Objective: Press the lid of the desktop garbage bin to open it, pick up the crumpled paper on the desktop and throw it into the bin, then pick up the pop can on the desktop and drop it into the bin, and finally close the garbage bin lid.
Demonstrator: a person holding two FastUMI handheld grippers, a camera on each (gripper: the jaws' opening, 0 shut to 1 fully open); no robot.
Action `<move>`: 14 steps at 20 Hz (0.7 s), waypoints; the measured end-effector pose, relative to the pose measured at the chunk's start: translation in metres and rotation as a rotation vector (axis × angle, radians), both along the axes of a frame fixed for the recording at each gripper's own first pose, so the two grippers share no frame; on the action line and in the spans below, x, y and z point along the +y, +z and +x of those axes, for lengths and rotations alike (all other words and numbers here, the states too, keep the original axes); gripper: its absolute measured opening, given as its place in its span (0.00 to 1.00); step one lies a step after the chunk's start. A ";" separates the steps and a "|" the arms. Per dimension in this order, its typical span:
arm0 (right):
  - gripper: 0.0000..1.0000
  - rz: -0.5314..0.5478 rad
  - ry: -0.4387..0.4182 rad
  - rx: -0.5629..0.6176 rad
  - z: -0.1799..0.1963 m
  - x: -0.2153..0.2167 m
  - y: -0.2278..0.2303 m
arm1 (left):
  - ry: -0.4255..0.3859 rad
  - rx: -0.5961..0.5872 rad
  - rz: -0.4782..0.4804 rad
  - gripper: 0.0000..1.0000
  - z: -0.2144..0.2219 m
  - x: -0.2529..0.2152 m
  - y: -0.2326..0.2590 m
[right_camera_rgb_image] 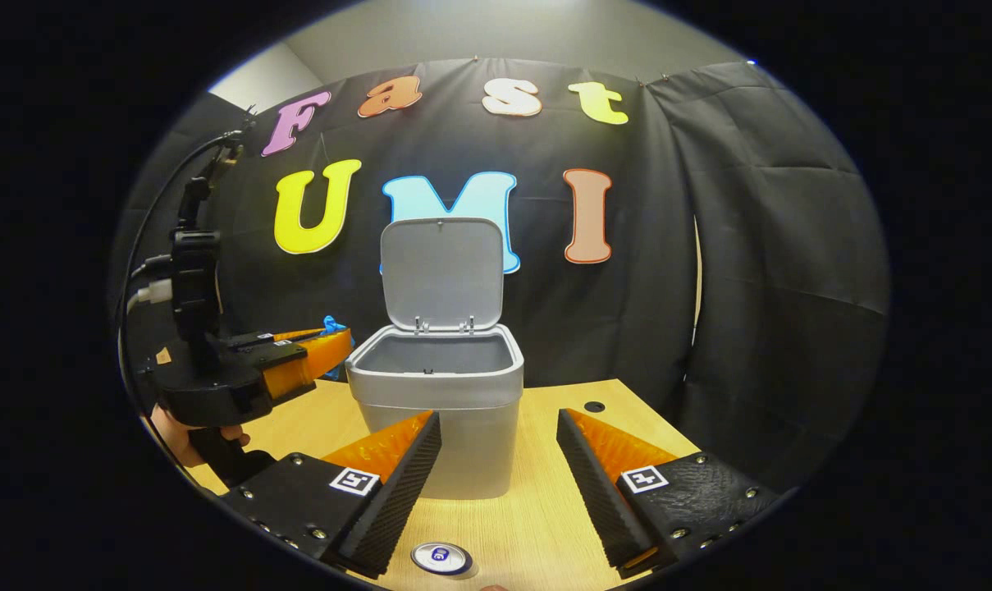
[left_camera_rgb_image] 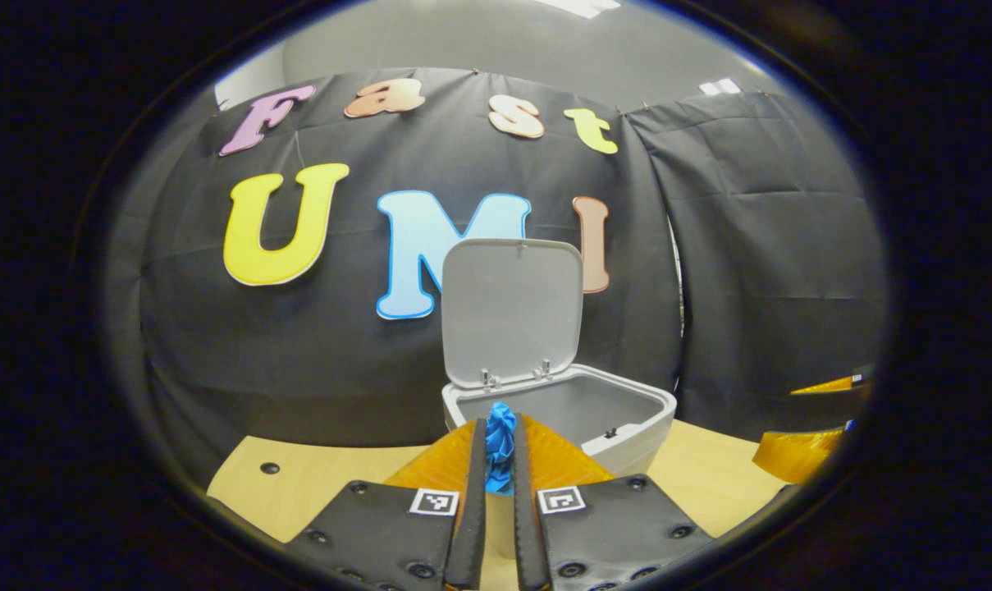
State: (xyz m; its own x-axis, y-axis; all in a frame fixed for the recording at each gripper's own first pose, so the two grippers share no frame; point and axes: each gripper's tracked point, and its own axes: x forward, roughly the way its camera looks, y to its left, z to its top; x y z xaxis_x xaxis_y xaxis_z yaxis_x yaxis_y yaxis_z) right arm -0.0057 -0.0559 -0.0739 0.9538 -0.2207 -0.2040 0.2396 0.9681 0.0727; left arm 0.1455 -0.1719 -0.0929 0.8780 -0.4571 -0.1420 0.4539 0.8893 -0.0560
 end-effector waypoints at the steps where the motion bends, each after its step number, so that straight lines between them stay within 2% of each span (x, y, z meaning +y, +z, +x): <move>1: 0.92 -0.003 0.001 -0.001 0.000 0.000 0.001 | -0.004 -0.002 -0.004 0.23 0.002 -0.003 0.000; 5: 0.92 -0.004 -0.010 0.002 0.000 -0.005 -0.001 | -0.007 -0.003 0.003 0.23 0.014 -0.014 -0.004; 6: 0.92 -0.002 -0.016 0.002 0.000 -0.007 -0.001 | -0.008 -0.008 0.007 0.28 0.018 -0.016 -0.004; 12: 0.92 -0.012 -0.028 0.006 -0.002 -0.013 -0.002 | -0.024 0.005 0.010 0.32 0.030 -0.030 -0.014; 14: 0.92 -0.010 -0.027 0.006 -0.001 -0.013 -0.003 | -0.023 0.013 0.006 0.39 0.032 -0.033 -0.018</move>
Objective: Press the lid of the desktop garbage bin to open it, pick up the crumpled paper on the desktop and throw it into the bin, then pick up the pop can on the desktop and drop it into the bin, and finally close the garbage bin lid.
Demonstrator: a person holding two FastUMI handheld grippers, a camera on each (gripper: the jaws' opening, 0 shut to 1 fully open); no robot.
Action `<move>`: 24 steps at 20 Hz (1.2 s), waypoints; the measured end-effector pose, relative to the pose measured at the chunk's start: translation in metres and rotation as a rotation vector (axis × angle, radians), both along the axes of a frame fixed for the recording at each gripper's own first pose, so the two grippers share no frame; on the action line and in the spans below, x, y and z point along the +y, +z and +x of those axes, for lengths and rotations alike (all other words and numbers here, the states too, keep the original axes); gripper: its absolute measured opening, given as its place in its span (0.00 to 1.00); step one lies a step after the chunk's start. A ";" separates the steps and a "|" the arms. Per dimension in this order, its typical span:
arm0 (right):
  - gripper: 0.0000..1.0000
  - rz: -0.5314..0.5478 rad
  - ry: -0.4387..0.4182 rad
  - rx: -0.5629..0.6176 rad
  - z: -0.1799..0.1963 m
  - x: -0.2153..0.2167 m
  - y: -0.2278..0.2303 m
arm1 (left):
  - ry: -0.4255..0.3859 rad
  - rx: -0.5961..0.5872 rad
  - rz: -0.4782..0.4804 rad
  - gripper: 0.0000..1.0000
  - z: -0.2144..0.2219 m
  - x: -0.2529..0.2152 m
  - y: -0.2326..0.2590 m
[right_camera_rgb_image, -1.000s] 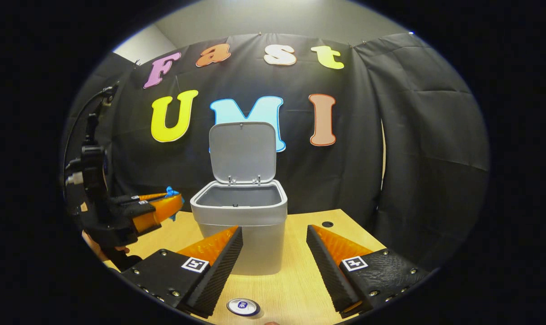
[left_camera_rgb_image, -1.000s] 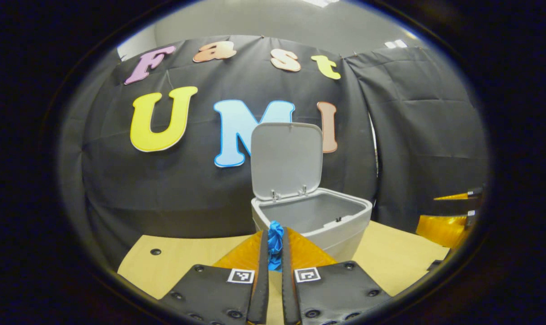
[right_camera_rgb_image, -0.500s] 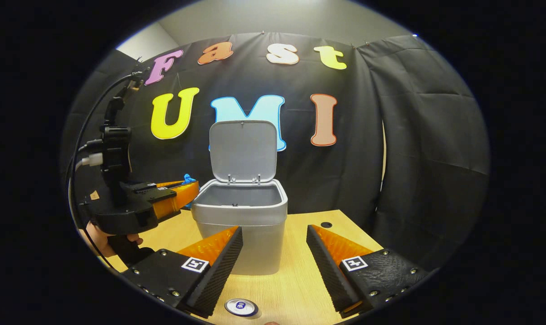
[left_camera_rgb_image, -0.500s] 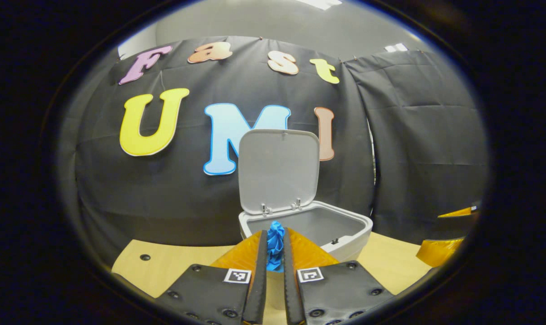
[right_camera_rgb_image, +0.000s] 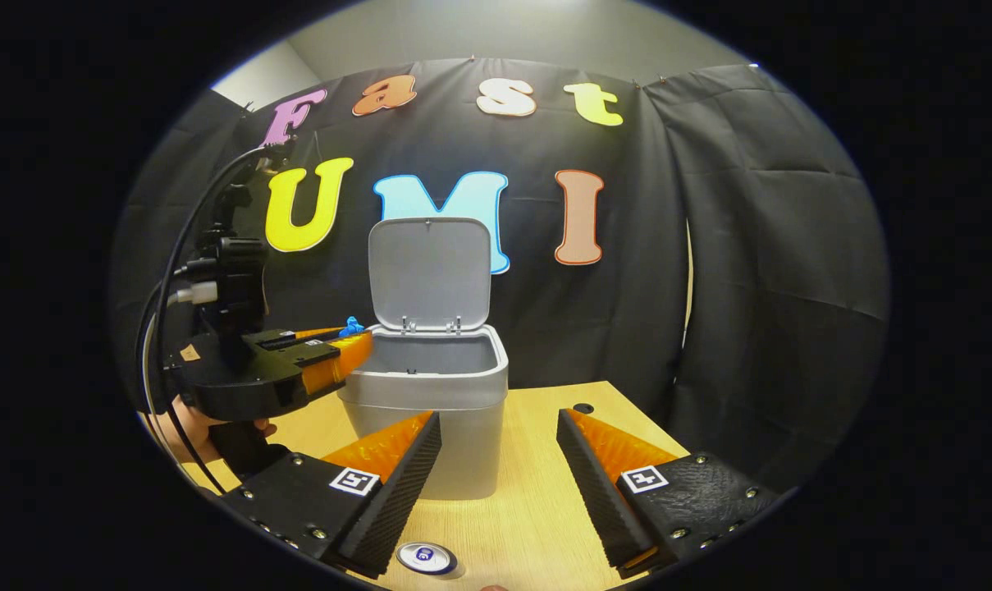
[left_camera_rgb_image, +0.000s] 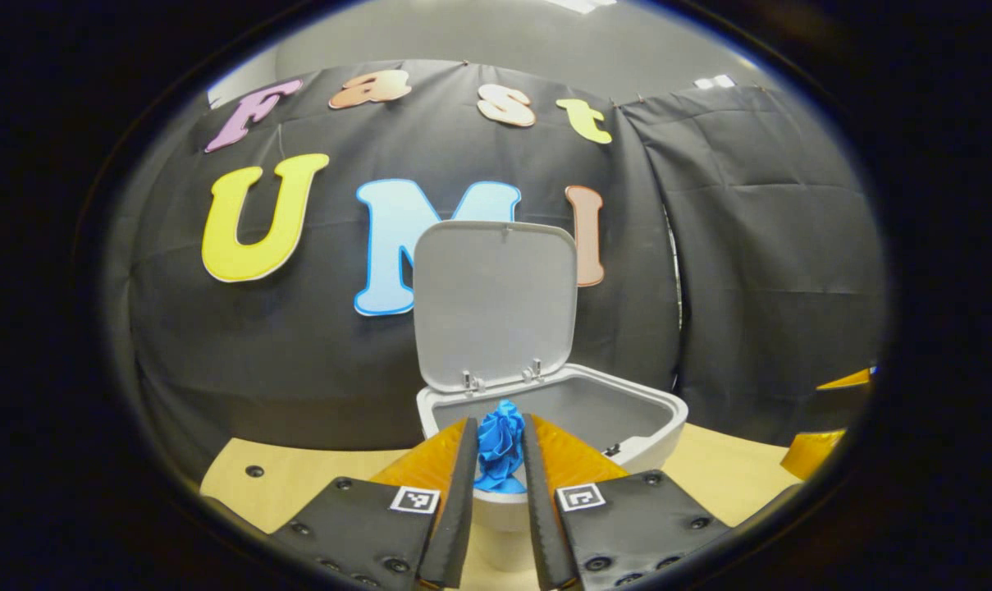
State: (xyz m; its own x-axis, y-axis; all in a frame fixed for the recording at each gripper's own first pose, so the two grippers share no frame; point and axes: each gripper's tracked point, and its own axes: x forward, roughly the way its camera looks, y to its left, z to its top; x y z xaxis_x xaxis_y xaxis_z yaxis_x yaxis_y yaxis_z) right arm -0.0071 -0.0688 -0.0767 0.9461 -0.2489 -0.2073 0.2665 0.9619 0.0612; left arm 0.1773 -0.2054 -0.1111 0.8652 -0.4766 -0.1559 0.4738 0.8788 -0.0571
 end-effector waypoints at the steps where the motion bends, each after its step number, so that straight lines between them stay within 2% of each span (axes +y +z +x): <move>1: 0.92 0.003 0.001 -0.001 0.001 0.000 0.001 | -0.001 0.006 0.003 0.42 0.003 -0.002 -0.001; 2: 0.92 0.004 0.001 -0.001 0.002 0.000 0.000 | 0.002 0.008 0.006 0.44 0.004 -0.004 -0.002; 5: 0.92 0.001 0.005 0.000 0.002 0.001 0.000 | -0.009 0.016 0.005 0.41 0.004 -0.004 -0.002; 9: 0.92 0.002 0.013 0.003 0.004 0.004 -0.001 | -0.020 0.019 -0.010 0.60 0.006 -0.007 -0.003; 12: 0.92 -0.004 0.017 0.005 0.003 0.005 -0.003 | -0.022 0.019 -0.018 0.78 0.004 -0.008 -0.001; 14: 0.92 -0.005 0.020 0.006 0.003 0.005 -0.003 | -0.020 0.017 -0.027 0.84 0.002 -0.008 0.001; 19: 0.92 0.009 0.039 0.018 0.001 0.010 -0.010 | -0.004 0.004 -0.040 0.89 -0.006 -0.002 0.010; 20: 0.92 0.012 0.047 0.022 0.000 0.012 -0.011 | 0.001 0.000 -0.043 0.94 -0.009 0.001 0.013; 24: 0.92 0.023 0.112 0.043 0.000 0.029 -0.022 | 0.051 0.000 -0.053 0.94 -0.018 0.020 0.018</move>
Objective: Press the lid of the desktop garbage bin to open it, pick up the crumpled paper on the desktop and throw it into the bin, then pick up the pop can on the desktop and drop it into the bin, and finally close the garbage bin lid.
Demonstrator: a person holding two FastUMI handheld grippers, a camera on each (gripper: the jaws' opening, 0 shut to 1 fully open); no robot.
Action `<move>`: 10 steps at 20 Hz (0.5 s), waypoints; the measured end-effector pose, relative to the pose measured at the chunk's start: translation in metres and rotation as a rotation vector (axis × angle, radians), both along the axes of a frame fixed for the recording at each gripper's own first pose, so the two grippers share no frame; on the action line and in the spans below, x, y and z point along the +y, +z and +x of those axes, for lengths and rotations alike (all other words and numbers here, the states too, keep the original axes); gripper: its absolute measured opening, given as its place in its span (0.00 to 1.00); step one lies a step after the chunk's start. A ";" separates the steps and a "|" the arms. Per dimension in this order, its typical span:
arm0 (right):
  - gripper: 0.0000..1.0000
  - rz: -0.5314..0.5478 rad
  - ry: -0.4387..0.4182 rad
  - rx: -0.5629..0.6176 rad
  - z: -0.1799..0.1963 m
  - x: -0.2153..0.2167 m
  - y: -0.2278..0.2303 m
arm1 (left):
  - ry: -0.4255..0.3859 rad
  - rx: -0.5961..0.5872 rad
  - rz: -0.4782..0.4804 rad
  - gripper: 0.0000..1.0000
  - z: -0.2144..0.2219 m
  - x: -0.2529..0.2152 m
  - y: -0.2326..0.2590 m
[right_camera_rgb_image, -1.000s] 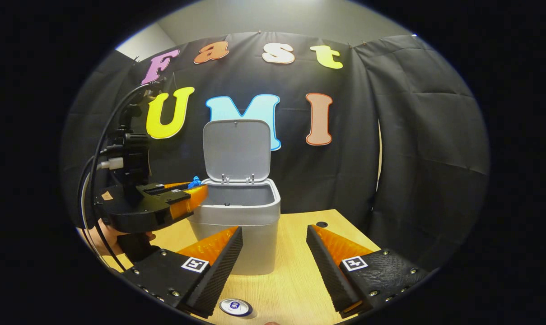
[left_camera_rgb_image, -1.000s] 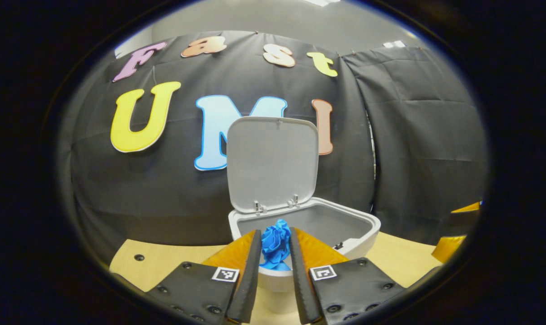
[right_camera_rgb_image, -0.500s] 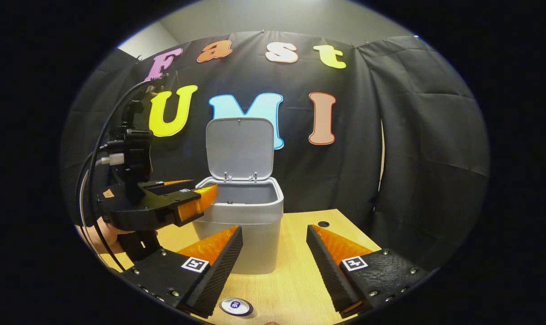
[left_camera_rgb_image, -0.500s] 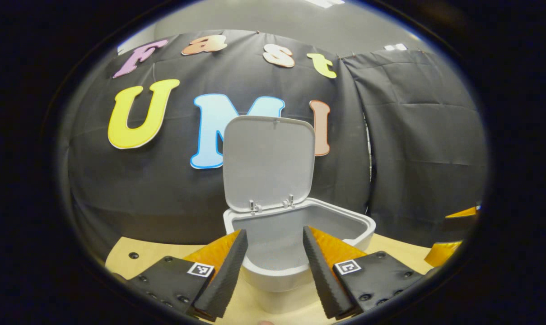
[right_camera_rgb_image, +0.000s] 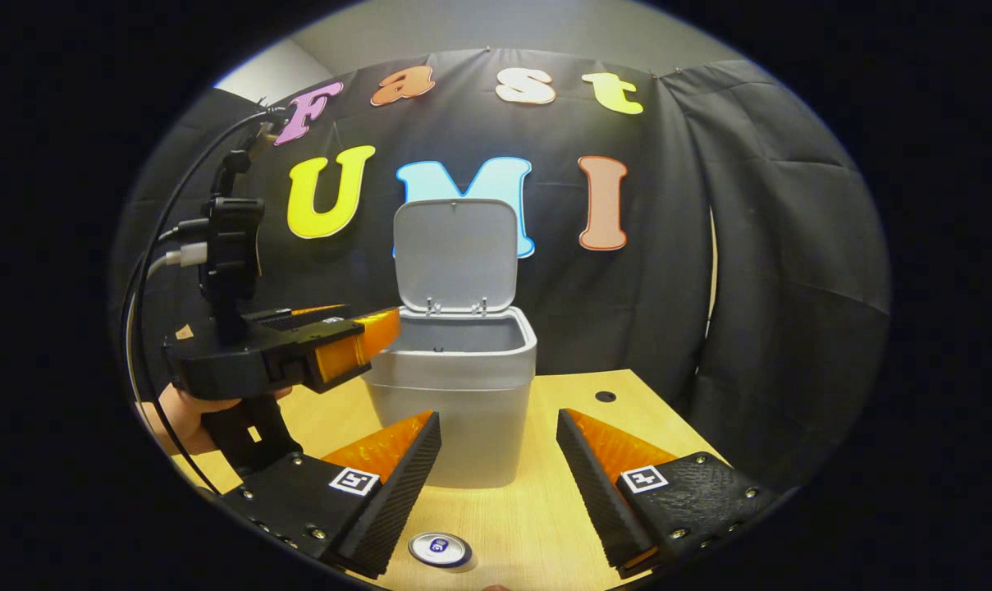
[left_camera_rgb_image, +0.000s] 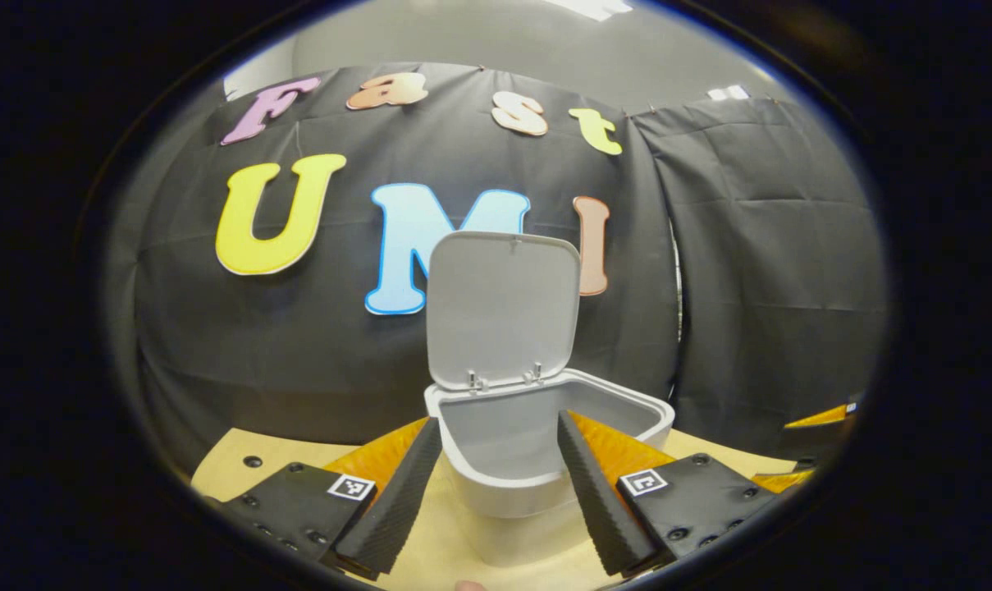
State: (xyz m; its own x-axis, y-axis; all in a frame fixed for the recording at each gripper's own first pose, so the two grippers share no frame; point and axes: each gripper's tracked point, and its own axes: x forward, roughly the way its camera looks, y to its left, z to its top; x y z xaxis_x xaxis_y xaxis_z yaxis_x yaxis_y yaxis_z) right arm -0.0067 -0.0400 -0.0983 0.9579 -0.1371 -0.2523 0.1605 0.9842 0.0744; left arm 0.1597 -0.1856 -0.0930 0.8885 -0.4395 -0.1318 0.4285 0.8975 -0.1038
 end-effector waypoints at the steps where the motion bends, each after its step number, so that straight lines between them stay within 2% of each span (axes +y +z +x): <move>1: 0.92 0.004 0.018 0.008 0.000 0.005 -0.003 | 0.016 0.002 -0.010 0.94 -0.002 0.006 0.000; 5: 0.93 0.009 0.072 0.050 -0.004 0.019 -0.018 | 0.080 0.012 -0.010 0.95 -0.012 0.031 0.000; 8: 0.93 0.020 0.120 0.105 -0.007 0.031 -0.034 | 0.117 0.010 0.007 0.92 -0.022 0.049 0.000; 10: 0.93 0.032 0.141 0.142 -0.010 0.037 -0.043 | 0.130 0.003 0.005 0.94 -0.030 0.055 0.004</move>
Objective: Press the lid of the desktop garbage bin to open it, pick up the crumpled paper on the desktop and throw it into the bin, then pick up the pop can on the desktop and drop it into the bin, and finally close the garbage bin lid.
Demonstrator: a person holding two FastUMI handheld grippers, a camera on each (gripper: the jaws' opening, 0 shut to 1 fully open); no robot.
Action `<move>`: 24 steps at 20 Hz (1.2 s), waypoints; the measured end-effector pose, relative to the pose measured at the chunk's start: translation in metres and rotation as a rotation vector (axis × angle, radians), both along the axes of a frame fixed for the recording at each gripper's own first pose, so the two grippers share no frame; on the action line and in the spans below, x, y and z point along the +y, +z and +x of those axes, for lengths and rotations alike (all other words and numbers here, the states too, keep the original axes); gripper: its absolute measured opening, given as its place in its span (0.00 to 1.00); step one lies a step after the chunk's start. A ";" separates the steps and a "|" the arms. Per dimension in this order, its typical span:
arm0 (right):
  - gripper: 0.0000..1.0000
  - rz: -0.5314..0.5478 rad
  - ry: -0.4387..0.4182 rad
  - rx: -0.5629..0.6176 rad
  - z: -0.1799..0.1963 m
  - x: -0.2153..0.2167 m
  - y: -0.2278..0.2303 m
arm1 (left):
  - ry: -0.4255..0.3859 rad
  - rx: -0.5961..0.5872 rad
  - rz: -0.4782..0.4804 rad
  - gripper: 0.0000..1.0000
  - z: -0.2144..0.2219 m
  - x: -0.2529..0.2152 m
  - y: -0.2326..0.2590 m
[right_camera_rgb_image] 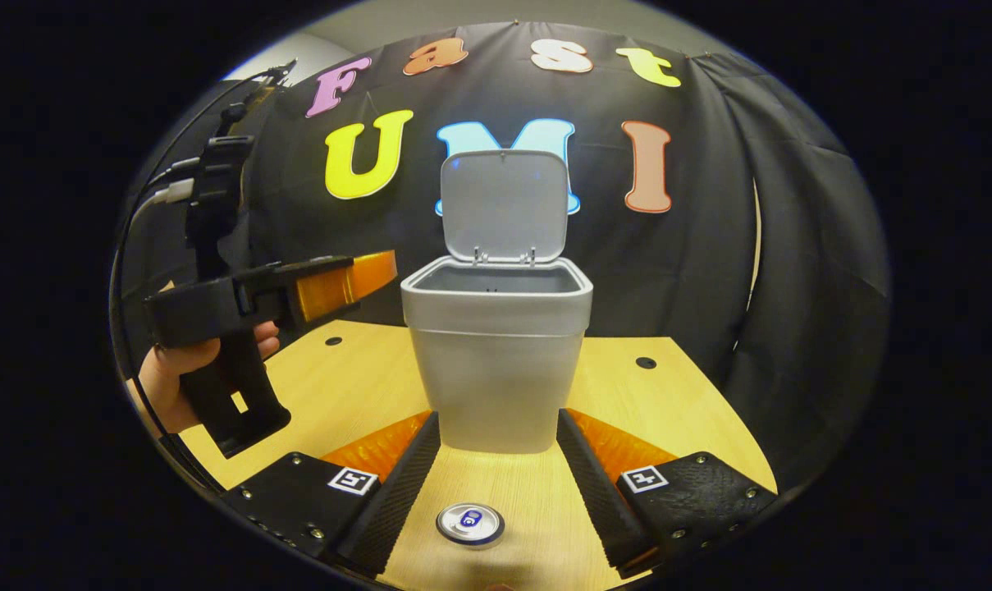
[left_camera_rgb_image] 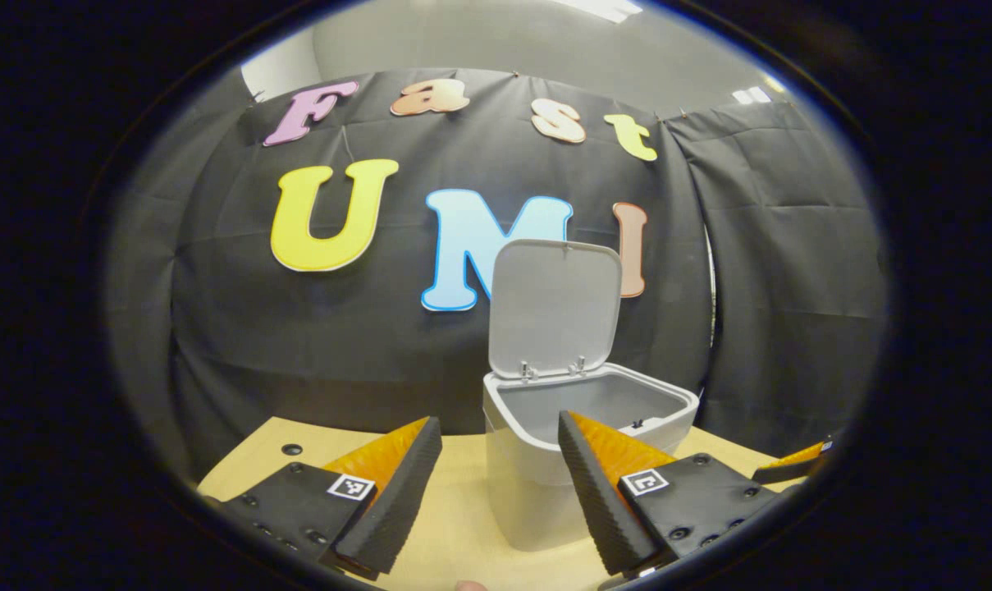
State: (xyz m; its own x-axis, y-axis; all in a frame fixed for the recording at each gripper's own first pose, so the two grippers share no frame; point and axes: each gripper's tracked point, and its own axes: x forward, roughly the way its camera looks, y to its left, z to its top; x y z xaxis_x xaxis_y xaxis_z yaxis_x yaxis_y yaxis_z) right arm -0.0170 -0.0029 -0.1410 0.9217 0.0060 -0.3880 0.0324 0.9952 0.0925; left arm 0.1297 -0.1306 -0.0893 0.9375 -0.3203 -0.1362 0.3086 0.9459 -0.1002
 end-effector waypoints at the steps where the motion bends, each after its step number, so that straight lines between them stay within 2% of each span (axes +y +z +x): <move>1: 0.93 0.006 0.010 0.017 -0.002 0.004 -0.004 | 0.001 -0.002 -0.003 0.96 -0.004 0.001 0.001; 10: 0.92 0.052 0.082 0.171 -0.014 0.025 -0.048 | 0.003 -0.023 -0.022 0.96 -0.030 0.007 0.014; 18: 0.93 0.055 0.133 0.314 -0.023 0.036 -0.088 | 0.040 -0.043 -0.025 0.95 -0.038 0.025 0.023; 24: 0.93 0.043 0.132 0.408 -0.031 0.035 -0.113 | 0.060 -0.019 -0.017 0.95 -0.051 0.041 0.016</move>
State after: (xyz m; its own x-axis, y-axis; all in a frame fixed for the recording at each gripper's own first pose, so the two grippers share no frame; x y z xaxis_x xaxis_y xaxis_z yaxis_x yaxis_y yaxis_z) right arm -0.0483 0.0322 -0.2542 0.6827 0.1378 -0.7176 -0.0527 0.9888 0.1398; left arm 0.0785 -0.0900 -0.0731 0.9574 -0.2656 -0.1132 0.2534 0.9609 -0.1114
